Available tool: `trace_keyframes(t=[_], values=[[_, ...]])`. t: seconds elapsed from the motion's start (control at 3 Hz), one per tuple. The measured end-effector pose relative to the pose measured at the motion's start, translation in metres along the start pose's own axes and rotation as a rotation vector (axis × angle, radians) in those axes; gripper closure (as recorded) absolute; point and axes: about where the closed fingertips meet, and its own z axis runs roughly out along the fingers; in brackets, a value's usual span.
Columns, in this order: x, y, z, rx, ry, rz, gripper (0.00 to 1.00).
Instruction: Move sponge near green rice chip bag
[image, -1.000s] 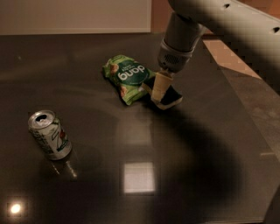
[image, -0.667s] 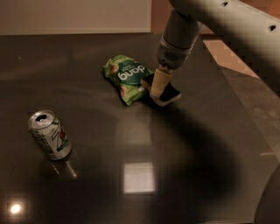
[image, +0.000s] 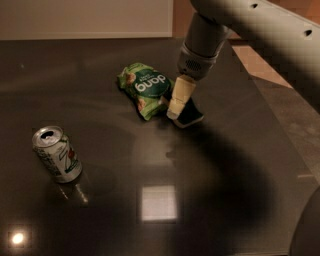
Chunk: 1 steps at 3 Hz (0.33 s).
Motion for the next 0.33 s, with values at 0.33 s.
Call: trace_keyframes(t=[0.33], values=[[0.0000,0.0000,0.0000,0.000,0.000,0.000,0.00]])
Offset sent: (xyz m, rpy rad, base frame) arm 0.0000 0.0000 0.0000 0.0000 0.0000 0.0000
